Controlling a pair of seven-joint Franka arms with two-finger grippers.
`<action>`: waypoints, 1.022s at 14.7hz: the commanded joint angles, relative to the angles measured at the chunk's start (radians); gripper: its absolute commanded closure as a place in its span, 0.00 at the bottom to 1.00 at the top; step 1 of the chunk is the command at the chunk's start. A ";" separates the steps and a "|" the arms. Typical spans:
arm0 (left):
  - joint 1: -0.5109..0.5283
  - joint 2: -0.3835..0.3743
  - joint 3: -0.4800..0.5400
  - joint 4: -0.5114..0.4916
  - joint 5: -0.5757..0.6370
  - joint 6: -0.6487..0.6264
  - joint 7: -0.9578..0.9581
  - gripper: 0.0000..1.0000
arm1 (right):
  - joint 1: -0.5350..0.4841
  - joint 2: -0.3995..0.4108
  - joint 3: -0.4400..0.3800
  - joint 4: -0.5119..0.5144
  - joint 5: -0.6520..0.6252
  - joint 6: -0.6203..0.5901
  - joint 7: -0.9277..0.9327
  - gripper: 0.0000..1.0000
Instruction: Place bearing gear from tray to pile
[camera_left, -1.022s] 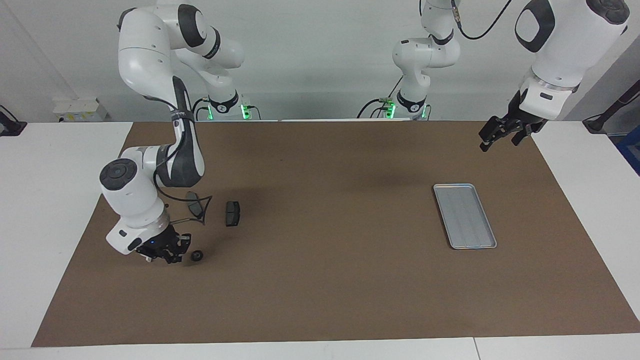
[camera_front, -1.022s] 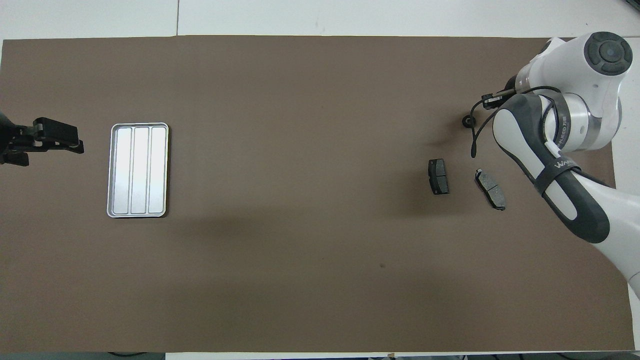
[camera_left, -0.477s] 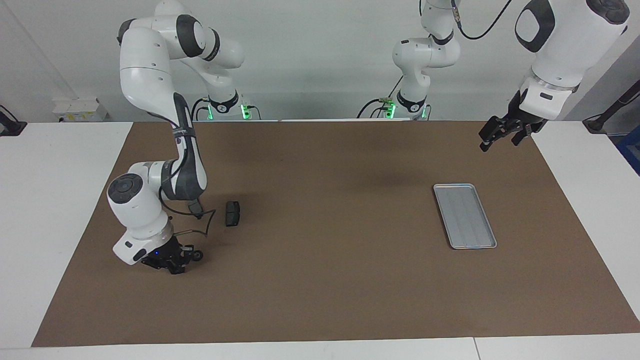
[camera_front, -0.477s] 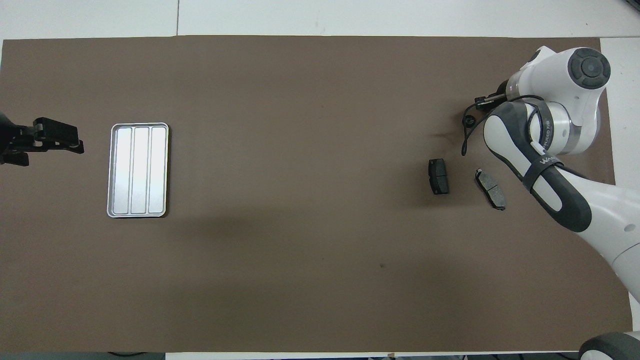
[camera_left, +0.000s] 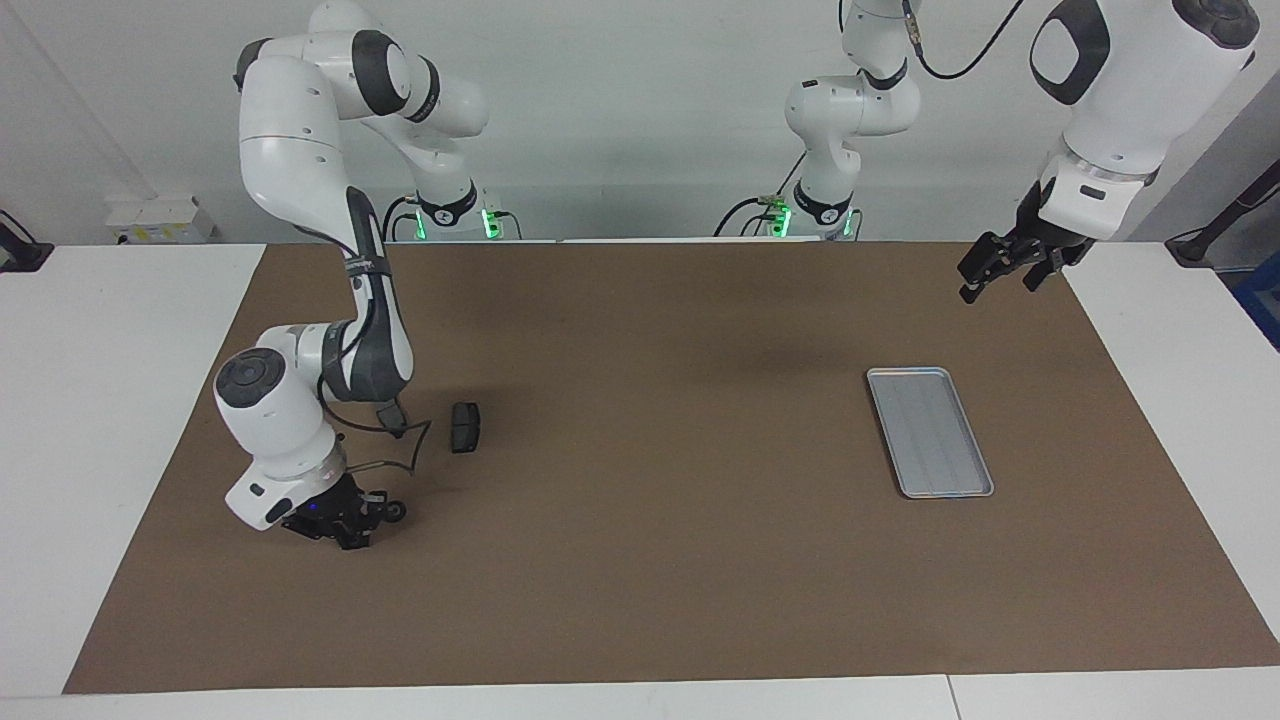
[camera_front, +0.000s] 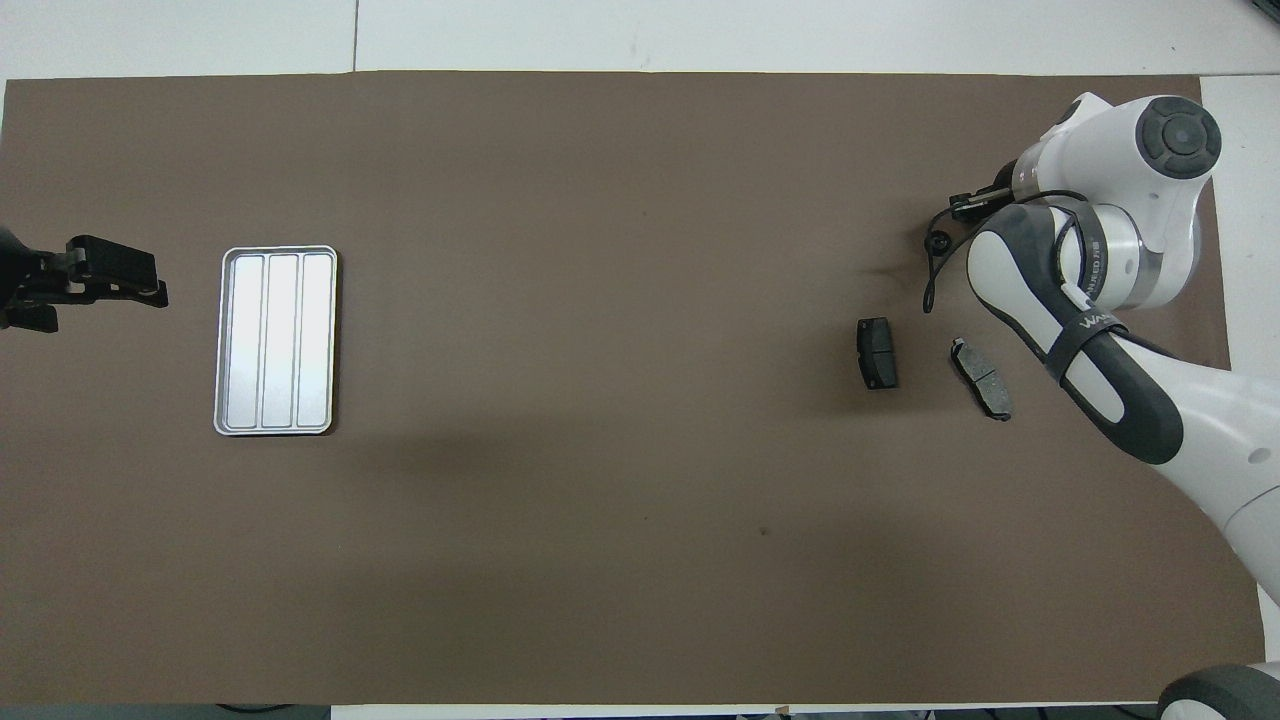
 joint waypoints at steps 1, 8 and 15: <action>0.003 -0.023 -0.002 -0.018 -0.005 -0.010 0.013 0.00 | -0.004 -0.056 0.012 -0.006 0.006 -0.079 -0.011 0.00; 0.003 -0.024 -0.002 -0.018 -0.005 -0.011 0.013 0.00 | 0.002 -0.287 0.017 -0.006 0.017 -0.380 0.013 0.00; 0.003 -0.023 -0.002 -0.017 -0.005 -0.011 0.015 0.00 | 0.001 -0.496 0.064 -0.004 0.023 -0.626 0.010 0.00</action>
